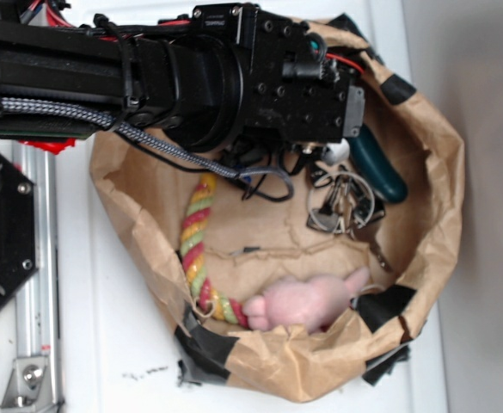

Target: Grab the gray animal.

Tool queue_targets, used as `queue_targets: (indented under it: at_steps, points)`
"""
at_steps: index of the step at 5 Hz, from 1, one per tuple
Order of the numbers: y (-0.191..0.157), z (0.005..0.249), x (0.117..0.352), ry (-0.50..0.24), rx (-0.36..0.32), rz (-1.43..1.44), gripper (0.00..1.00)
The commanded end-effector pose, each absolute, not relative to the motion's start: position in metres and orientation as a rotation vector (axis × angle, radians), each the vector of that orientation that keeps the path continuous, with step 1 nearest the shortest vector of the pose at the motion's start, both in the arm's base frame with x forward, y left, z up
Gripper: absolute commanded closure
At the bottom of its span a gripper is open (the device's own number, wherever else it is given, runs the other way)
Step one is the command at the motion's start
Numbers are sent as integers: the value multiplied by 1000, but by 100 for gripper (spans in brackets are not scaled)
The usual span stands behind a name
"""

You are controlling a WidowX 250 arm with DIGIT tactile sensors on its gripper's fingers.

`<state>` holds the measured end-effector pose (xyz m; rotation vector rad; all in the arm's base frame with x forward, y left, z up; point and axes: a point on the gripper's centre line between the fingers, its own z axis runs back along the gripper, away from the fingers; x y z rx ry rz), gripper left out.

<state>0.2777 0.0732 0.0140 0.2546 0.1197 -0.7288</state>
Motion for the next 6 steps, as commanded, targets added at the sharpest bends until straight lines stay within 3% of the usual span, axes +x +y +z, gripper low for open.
queue_targets:
  at_steps: [1,3,4,5,6]
  points:
    - [69,24,271,100,235,-712,100]
    - [15,116,267,-17,136,-635,100]
    - [-17,152,304,-4,124,-518,100]
    - [-24,139,320,-22,41,-488,100]
    - [-27,125,326,-38,57,-477,100]
